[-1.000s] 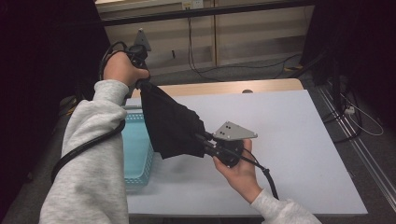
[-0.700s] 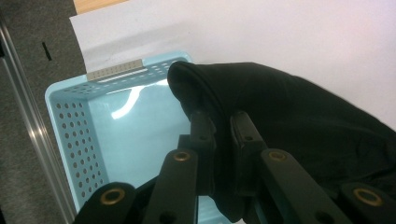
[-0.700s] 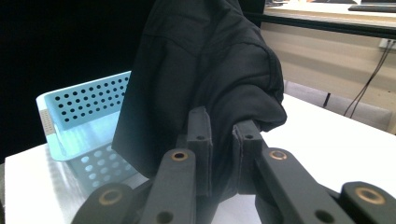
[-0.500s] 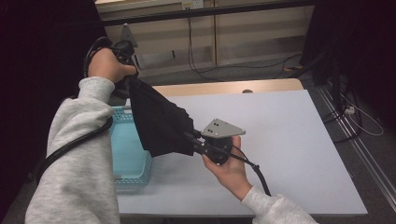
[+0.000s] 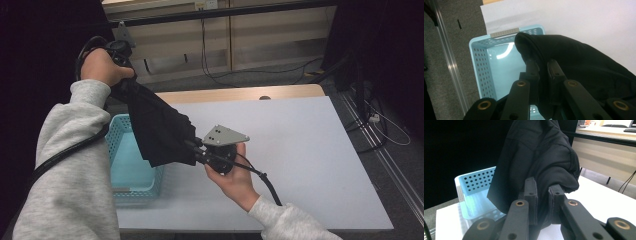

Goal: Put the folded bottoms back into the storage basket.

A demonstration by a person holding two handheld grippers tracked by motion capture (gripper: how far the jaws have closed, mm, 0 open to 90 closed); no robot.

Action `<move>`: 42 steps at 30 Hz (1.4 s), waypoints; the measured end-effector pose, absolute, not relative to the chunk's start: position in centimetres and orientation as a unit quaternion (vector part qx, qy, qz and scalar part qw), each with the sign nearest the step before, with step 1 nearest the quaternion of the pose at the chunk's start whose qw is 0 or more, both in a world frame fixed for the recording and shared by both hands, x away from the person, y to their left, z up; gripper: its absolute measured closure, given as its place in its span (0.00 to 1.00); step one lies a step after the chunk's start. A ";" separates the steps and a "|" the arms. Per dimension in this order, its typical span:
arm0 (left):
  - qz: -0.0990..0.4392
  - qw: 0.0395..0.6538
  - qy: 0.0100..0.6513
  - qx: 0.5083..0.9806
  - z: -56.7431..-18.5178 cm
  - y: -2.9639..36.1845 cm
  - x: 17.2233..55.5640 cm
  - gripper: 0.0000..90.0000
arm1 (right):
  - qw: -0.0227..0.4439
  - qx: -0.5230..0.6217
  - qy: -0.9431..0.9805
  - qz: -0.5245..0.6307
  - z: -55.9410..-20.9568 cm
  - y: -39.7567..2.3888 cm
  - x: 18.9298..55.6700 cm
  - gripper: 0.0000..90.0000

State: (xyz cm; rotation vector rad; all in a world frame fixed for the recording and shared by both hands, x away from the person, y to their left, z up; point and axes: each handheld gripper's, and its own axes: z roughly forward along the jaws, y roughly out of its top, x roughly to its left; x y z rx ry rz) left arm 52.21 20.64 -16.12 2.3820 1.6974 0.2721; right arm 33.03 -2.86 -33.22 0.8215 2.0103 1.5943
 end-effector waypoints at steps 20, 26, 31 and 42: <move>0.102 0.108 0.592 0.792 -15.7 23.5 51.9 0.91 | 0.203 0.283 0.732 0.586 -33.2 -0.1 33.5 0.90; 0.102 0.108 0.596 0.789 -15.9 24.5 51.7 0.91 | 0.200 0.276 0.733 0.589 -33.1 0.7 33.6 0.90; 0.105 0.110 0.597 0.788 -15.8 25.0 51.5 0.91 | 0.196 0.274 0.734 0.589 -33.2 1.1 33.6 0.90; 0.107 0.111 0.599 0.786 -16.0 25.6 51.3 0.91 | 0.193 0.268 0.736 0.591 -33.3 1.7 33.6 0.89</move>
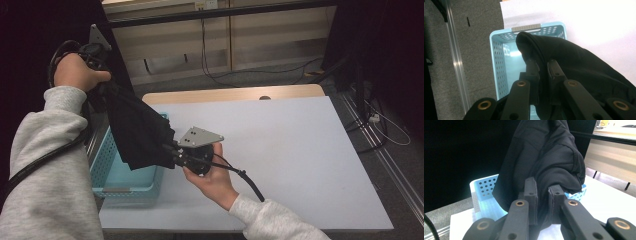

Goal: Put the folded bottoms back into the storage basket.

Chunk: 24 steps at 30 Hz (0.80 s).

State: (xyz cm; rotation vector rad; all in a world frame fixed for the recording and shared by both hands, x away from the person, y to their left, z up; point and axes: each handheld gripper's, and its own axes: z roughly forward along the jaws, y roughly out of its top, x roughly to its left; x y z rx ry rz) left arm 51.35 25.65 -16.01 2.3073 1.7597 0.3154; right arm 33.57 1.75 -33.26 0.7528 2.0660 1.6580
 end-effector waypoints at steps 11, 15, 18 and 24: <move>0.113 0.111 0.603 0.781 -16.4 26.7 51.4 0.91 | 0.178 0.269 0.739 0.591 -34.0 2.9 34.0 0.89; 0.114 0.106 0.606 0.780 -16.8 27.4 51.6 0.91 | 0.172 0.267 0.739 0.594 -34.2 3.6 34.1 0.89; 0.111 0.107 0.610 0.778 -17.3 28.1 51.7 0.91 | 0.169 0.265 0.741 0.593 -34.4 4.0 34.2 0.89; 0.109 0.104 0.615 0.774 -18.1 29.4 51.9 0.91 | 0.161 0.261 0.746 0.590 -35.0 5.0 34.4 0.89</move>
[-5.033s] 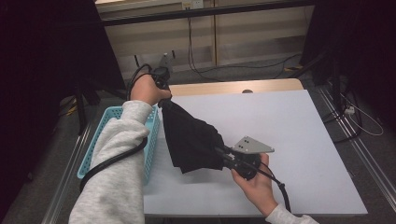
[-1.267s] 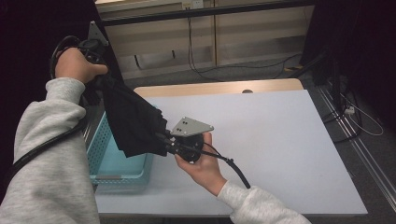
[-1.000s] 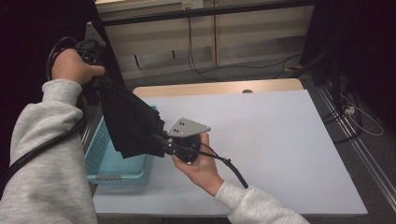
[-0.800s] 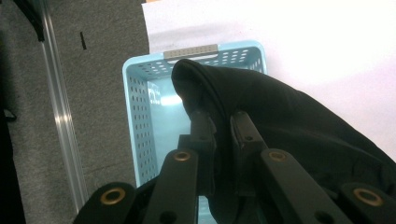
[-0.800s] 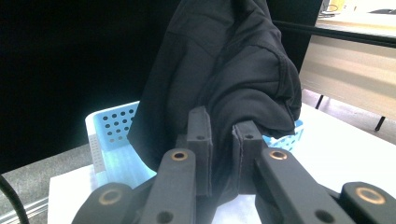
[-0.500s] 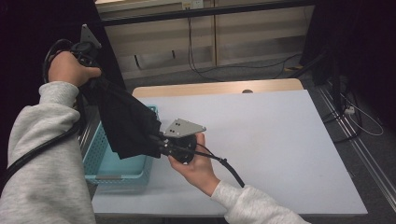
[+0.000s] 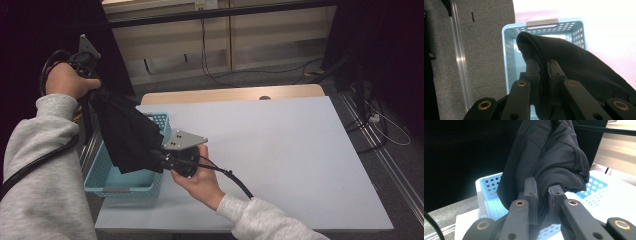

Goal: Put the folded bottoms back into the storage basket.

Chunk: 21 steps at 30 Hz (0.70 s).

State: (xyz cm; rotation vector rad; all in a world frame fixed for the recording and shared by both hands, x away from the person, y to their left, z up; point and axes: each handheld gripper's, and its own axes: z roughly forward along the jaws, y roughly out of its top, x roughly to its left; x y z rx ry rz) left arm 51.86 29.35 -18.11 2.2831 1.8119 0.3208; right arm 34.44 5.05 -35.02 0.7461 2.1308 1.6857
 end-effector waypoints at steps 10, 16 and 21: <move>0.121 0.116 0.617 0.769 -20.4 31.6 52.6 0.84 | 0.138 0.252 0.759 0.584 -35.9 7.9 34.7 0.83; 0.166 0.146 0.596 0.772 -22.3 32.2 52.5 0.44 | 0.146 0.240 0.782 0.556 -36.8 6.7 35.3 0.49; 0.154 0.153 0.582 0.783 -23.9 31.7 52.0 0.35 | 0.163 0.238 0.786 0.547 -36.5 3.8 35.3 0.35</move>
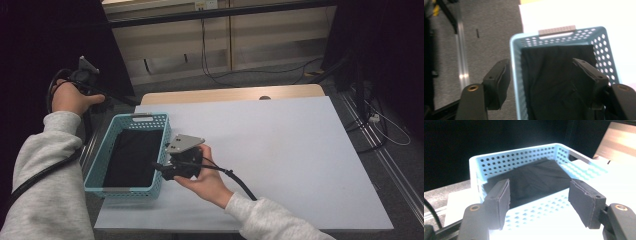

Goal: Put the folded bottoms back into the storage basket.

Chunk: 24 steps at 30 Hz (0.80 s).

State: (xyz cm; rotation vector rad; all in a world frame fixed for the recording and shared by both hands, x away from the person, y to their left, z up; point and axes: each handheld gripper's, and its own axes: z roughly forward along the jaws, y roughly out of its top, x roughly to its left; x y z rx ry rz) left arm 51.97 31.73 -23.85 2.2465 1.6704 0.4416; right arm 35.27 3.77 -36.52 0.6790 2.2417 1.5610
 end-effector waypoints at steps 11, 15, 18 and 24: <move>0.137 0.173 0.563 0.797 -25.9 30.0 51.2 0.25 | 0.179 0.262 0.773 0.549 -36.6 -2.1 35.7 0.25; 0.134 0.179 0.552 0.803 -26.0 29.0 51.0 0.23 | 0.178 0.269 0.773 0.546 -37.1 -3.8 35.7 0.24; 0.134 0.185 0.543 0.808 -26.1 28.2 50.8 0.23 | 0.178 0.276 0.771 0.546 -37.6 -5.0 35.6 0.24; 0.116 0.190 0.532 0.817 -26.9 26.6 50.7 0.21 | 0.178 0.289 0.768 0.542 -38.3 -7.0 35.4 0.23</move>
